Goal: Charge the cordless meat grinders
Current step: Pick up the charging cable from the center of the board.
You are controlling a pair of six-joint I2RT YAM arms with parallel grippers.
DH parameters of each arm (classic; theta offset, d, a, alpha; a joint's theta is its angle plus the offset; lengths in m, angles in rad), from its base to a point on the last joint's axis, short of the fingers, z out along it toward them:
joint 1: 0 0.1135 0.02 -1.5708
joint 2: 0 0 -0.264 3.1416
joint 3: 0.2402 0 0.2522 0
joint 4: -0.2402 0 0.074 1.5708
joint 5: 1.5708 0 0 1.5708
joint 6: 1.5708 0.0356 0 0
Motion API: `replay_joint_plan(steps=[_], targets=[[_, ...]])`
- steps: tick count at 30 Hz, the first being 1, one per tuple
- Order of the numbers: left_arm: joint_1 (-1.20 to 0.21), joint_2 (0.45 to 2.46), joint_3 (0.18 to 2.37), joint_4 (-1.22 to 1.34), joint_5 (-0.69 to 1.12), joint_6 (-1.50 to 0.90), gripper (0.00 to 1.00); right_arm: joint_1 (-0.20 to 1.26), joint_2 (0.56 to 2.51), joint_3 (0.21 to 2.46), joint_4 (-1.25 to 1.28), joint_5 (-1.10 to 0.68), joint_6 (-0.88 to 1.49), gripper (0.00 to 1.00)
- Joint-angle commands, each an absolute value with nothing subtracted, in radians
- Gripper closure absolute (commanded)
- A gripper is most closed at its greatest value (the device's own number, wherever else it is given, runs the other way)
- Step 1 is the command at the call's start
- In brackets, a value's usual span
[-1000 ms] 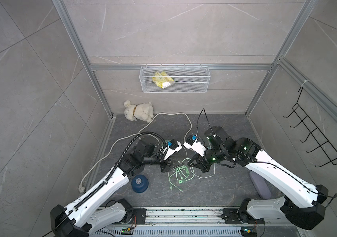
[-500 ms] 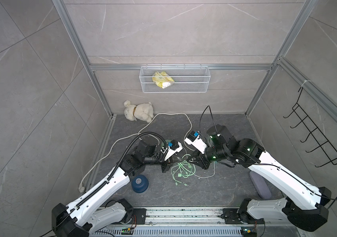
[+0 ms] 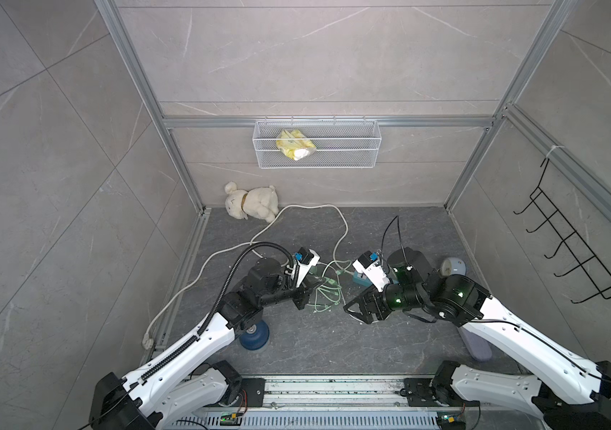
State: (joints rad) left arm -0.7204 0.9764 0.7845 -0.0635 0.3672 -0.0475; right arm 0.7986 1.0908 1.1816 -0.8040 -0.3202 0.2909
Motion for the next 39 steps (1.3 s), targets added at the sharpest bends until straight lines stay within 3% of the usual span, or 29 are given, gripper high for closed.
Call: replay_joint_plan(steps=[1, 6, 14, 26, 31, 39], targets=[[-0.725, 0.936, 0.818, -0.054, 0.375, -0.06, 1.0, 0.73, 1.114, 1.207, -0.832, -0.334, 0.191, 0.18], [-0.724, 0.92, 0.816, -0.068, 0.437, -0.037, 1.0, 0.653, 1.165, 1.235, -0.844, -0.454, 0.041, 0.27], [-0.724, 0.922, 0.84, -0.091, 0.549, 0.005, 1.0, 0.626, 1.179, 1.162, -0.706, -0.6, -0.188, 0.31], [-0.725, 0.9, 0.798, -0.008, 0.558, -0.014, 1.0, 0.515, 1.139, 0.948, -0.345, -0.788, 0.136, 0.37], [-0.724, 0.899, 0.801, -0.004, 0.558, -0.014, 1.0, 0.515, 1.177, 0.935, -0.308, -0.87, 0.17, 0.54], [-0.724, 0.908, 0.799, 0.003, 0.558, -0.014, 1.0, 0.517, 1.204, 0.924, -0.264, -0.9, 0.207, 0.65]])
